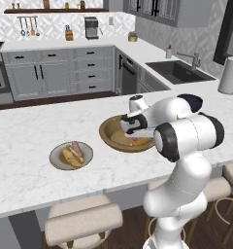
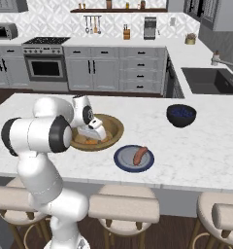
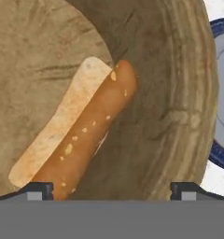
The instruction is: Place one bun and one sausage from the bowl on each plate.
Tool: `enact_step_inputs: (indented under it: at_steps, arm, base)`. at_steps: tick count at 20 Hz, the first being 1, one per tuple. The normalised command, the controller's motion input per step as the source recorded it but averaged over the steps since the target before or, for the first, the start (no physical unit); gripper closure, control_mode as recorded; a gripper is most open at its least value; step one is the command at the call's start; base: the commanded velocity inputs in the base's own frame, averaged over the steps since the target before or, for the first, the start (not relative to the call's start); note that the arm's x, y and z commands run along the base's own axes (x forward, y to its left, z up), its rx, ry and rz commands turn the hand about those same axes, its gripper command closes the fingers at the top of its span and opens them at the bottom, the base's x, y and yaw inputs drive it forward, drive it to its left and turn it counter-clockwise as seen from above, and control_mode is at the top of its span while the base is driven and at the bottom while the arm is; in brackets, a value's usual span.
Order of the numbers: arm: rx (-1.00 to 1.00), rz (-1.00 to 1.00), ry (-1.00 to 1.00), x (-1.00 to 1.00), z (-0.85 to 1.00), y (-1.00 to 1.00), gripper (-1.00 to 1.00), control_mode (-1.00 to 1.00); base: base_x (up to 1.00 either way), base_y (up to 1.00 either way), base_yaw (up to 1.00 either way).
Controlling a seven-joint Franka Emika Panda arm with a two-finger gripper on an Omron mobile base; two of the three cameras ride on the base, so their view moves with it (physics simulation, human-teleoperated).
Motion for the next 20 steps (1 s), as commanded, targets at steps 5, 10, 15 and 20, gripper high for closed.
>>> enact_step_inputs:
  at_steps: [5,10,15,20]
  arm:
    - [0.03,-0.14,0.0,0.58,-0.04,0.24,-1.0,-1.0]
    - [0.0,-0.15,0.01,0.3,-0.25,0.27,-1.0,-1.0]
    - [0.0,-0.09,0.04,-0.17,-0.4,-0.11,-1.0,-1.0]
    - [0.0,-0.02,-0.01,-0.35,0.0,-0.11,-1.0,-1.0]
  base:
    - [0.0,0.0,0.0]
    - [0.0,0.0,0.0]
    - [0.0,0.0,0.0]
    - [0.0,0.0,0.0]
